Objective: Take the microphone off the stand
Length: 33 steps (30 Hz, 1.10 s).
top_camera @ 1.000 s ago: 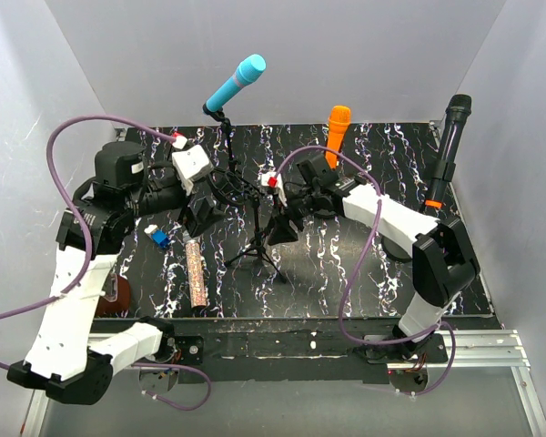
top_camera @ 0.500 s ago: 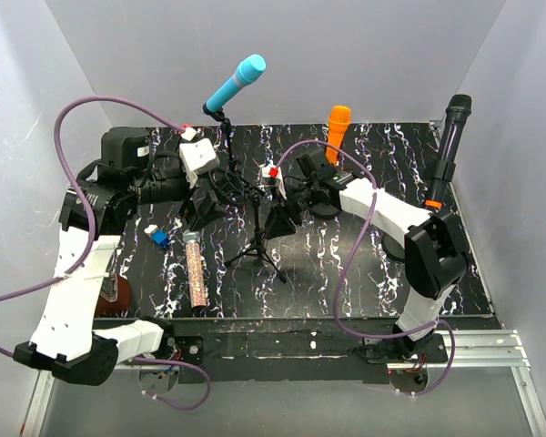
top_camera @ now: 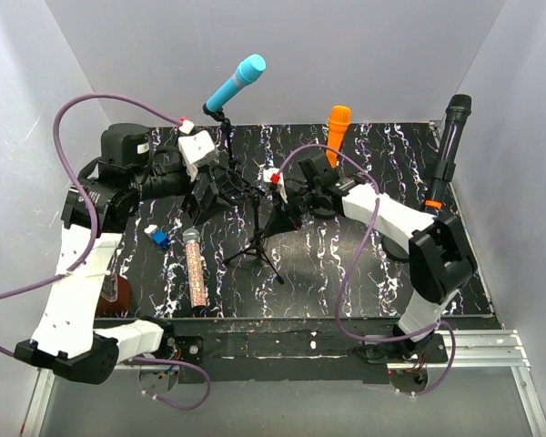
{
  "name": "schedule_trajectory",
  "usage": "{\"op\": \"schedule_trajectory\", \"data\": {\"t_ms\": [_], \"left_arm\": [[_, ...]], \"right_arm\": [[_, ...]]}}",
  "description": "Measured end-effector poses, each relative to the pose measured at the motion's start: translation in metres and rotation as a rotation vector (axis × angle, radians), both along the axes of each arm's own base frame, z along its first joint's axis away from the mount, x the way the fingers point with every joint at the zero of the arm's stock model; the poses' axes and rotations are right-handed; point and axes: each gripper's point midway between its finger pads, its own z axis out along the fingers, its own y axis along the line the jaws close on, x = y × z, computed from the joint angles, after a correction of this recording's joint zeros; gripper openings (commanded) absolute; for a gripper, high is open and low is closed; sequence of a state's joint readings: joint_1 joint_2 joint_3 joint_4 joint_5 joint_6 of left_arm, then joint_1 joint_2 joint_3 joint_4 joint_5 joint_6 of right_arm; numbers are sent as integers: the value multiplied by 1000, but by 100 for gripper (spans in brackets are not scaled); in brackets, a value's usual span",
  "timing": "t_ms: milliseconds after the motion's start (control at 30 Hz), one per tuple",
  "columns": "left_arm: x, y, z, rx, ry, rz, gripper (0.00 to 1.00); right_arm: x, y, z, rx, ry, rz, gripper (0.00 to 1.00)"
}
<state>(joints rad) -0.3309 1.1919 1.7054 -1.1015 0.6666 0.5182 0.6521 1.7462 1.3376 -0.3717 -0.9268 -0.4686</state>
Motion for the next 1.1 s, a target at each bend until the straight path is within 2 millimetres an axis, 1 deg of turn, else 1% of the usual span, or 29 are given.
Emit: {"op": "schedule_trajectory", "data": {"t_ms": [67,167,400,500,600,633,667,700,733,767,833,900,933,1000,1100], "left_arm": [[3,-1,-2,-11,6,12,98],[5,-2,-6,-19,24,20,98],[6,-2,-8,-28,26,32,98],[9,-1,-10,-29,22,51,98],[10,-1,-13,-34,22,58,98],[11,-1,-14,-35,24,59,98],[12,-1,-14,-39,25,61,98],[13,-2,-14,-43,24,62,98],[14,-3,-14,-46,23,62,98],[14,-3,-15,-50,27,60,98],[12,-5,-15,-59,33,51,98],[10,-6,-14,-66,34,45,98],[10,-6,-13,-68,33,44,98],[9,-7,-12,-72,32,38,98],[8,-7,-11,-74,28,37,98]], "right_arm": [[0,-1,0,11,-76,-12,1],[0,-1,0,35,-247,-30,1],[3,2,0,104,-599,-47,1],[13,6,2,118,-747,-58,1],[24,10,3,111,-851,-72,1],[27,11,3,110,-882,-73,12],[31,12,3,106,-913,-76,31],[33,12,3,102,-936,-76,47],[35,12,4,100,-949,-76,58],[36,11,3,91,-960,-79,64],[38,8,-1,64,-954,-80,66],[36,2,-5,19,-888,-63,67],[35,1,-4,8,-860,-59,67],[32,-3,4,-6,-778,-55,67],[29,-9,27,6,-664,-57,65]]}}
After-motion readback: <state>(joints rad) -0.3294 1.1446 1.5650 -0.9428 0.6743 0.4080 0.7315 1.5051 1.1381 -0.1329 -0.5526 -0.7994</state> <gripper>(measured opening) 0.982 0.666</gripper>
